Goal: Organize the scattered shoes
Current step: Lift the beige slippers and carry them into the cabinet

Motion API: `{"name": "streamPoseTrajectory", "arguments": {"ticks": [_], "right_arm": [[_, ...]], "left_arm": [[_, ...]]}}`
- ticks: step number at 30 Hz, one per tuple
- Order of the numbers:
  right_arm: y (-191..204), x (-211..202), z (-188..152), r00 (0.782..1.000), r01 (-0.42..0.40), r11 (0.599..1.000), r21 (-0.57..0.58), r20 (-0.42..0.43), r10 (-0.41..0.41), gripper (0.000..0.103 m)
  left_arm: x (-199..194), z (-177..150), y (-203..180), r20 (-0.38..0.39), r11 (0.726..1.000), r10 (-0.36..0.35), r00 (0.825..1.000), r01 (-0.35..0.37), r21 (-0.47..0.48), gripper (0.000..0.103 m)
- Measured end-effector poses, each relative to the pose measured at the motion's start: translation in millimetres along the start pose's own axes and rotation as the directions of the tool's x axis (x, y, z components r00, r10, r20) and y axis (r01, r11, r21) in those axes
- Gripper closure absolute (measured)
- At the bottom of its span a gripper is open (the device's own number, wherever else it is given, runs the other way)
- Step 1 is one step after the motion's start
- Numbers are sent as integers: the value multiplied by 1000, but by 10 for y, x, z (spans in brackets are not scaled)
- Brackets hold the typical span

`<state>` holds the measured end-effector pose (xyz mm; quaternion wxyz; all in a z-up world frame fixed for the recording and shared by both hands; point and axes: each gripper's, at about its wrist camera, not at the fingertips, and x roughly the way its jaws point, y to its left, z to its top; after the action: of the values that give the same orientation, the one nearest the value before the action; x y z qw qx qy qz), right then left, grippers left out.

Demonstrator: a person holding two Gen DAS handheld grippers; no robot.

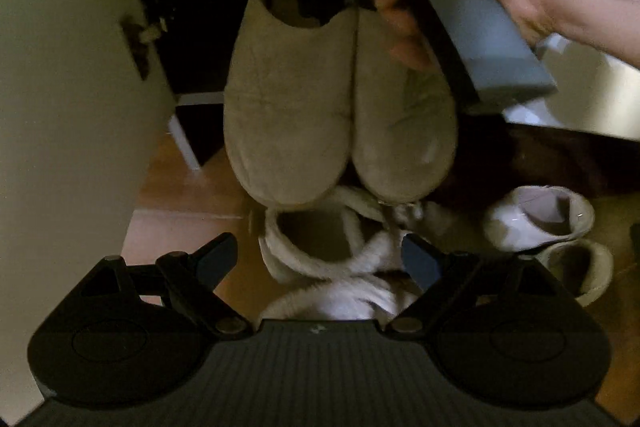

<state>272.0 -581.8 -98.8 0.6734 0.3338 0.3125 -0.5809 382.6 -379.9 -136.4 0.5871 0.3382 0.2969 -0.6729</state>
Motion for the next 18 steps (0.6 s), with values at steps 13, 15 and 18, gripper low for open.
{"name": "streamPoseTrajectory", "arguments": {"ticks": [13,15,18], "right_arm": [[-151,-117,-325,959,1,986,-168,279,47,22],[-205,-350,-446,937,22,978,-206,346,52,1],[-330,-693,-691,908,47,966,-256,414,65,1]], "left_arm": [[543,-152,-220,117,980,-46,992,22,200,12],[524,-150,-224,111,981,-39,993,17,194,12],[486,-172,-208,112,981,-31,993,9,194,13]]}}
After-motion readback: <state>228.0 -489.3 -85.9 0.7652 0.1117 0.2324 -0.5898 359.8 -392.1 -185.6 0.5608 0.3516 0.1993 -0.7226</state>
